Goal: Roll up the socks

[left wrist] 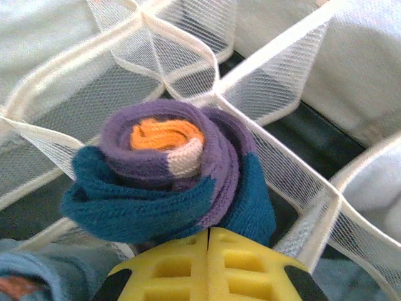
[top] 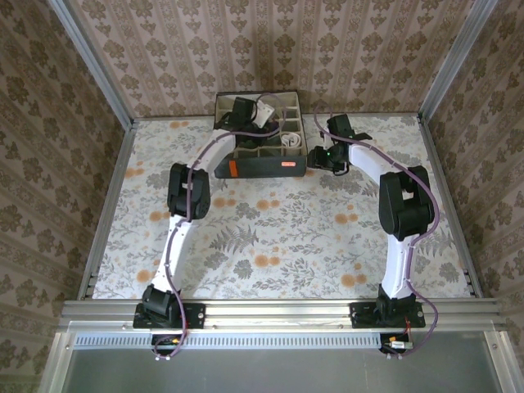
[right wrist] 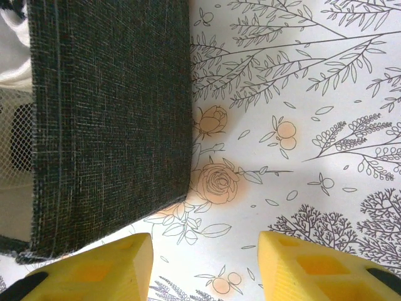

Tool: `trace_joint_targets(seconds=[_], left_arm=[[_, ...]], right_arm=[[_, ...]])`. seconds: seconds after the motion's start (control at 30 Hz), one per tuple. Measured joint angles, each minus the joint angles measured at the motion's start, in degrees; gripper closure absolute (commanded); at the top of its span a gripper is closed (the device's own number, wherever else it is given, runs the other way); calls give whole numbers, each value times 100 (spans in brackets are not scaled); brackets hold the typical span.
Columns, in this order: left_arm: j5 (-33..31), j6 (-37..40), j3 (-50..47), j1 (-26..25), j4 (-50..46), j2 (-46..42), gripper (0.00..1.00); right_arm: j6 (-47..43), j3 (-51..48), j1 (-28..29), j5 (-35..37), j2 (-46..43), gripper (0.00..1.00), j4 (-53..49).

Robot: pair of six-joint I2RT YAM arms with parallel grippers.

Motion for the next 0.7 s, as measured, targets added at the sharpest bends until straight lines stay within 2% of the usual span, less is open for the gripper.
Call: trace_joint_targets(seconds=[0.07, 0.33, 0.6, 0.7], left_arm=[[155, -17, -516, 20, 199, -319, 81], [509, -76, -1899, 203, 872, -1993, 72], [621, -173, -3919, 525, 1812, -3921, 63], [564, -142, -4924, 686, 1993, -4546, 55]], right_arm=[[-2, -70, 0, 0, -90, 51, 26], [-70, -584, 0, 87, -1126, 47, 262], [-372, -1906, 0, 518, -2721, 34, 699], [-564, -2573, -4, 796, -3366, 29, 975]])
